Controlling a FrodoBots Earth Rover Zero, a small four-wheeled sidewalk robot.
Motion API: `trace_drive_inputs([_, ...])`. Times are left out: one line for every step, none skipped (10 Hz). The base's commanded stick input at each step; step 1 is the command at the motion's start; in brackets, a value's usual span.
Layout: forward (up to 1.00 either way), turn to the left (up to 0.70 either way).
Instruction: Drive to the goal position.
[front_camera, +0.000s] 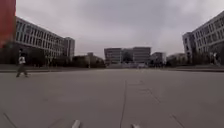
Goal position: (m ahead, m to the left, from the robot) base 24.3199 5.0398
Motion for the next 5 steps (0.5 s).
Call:
trace_drive_inputs([0.7, -0.18])
trace_drive_inputs([0.7, -0.23])
trace_drive_inputs([0.7, -0.16])
trace_drive_inputs([0.7, -0.03])
trace_drive_inputs([0.7, 0.0])
